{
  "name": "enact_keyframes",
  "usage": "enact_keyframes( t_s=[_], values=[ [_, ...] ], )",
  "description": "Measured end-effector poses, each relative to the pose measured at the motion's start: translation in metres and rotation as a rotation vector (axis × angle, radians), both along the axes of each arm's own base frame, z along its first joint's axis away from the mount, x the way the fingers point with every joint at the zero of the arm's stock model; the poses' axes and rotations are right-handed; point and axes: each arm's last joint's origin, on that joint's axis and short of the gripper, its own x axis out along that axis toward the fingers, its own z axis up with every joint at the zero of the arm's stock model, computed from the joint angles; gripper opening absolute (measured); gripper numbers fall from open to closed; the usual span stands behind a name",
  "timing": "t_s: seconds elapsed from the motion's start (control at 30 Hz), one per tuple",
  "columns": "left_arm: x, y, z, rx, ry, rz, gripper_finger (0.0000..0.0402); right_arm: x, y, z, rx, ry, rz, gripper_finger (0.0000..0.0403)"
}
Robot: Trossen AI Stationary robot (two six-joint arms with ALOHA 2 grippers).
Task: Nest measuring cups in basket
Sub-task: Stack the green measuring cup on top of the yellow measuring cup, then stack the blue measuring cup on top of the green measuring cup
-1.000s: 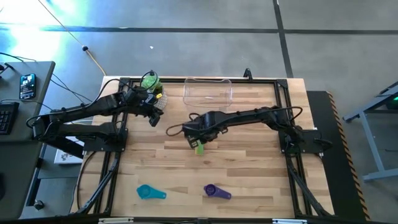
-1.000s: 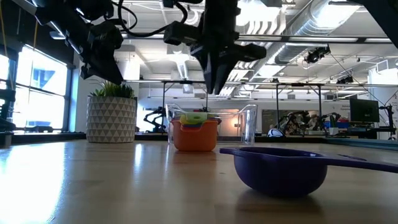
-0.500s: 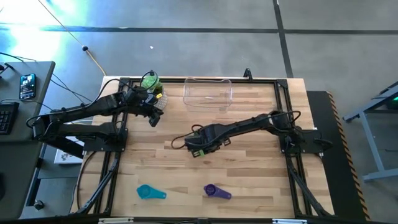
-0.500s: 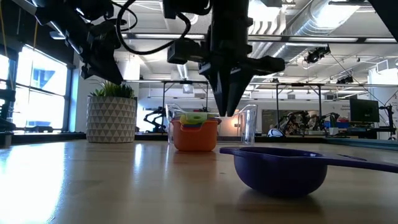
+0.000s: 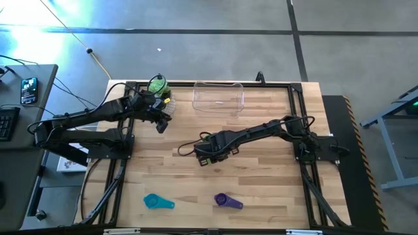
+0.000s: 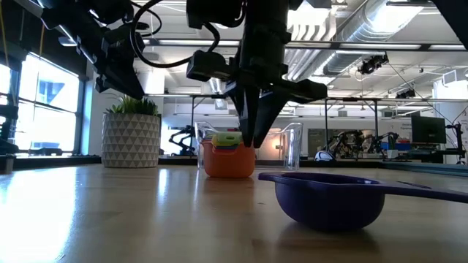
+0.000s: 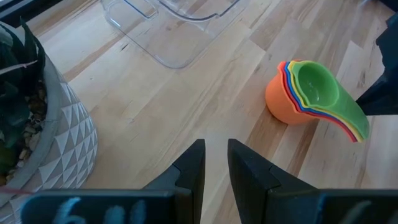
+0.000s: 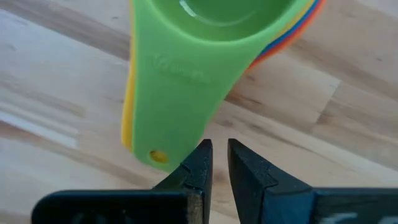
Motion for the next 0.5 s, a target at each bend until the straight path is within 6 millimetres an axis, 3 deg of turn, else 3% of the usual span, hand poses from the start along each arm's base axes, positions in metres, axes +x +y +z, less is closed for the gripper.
enact_keyframes(
  t_s=[0.3, 0.5],
  values=[
    [-0.001, 0.0, -0.001, -0.007, 0.013, -0.001, 0.006, 0.0, 0.0, 0.001, 0.007, 0.005, -0.004, 0.0039],
    [-0.003, -0.004, -0.003, -0.082, 0.022, -0.06, 0.006, 0.002, 0.006, 0.02, 0.006, -0.003, -0.007, 0.0039]
  ],
)
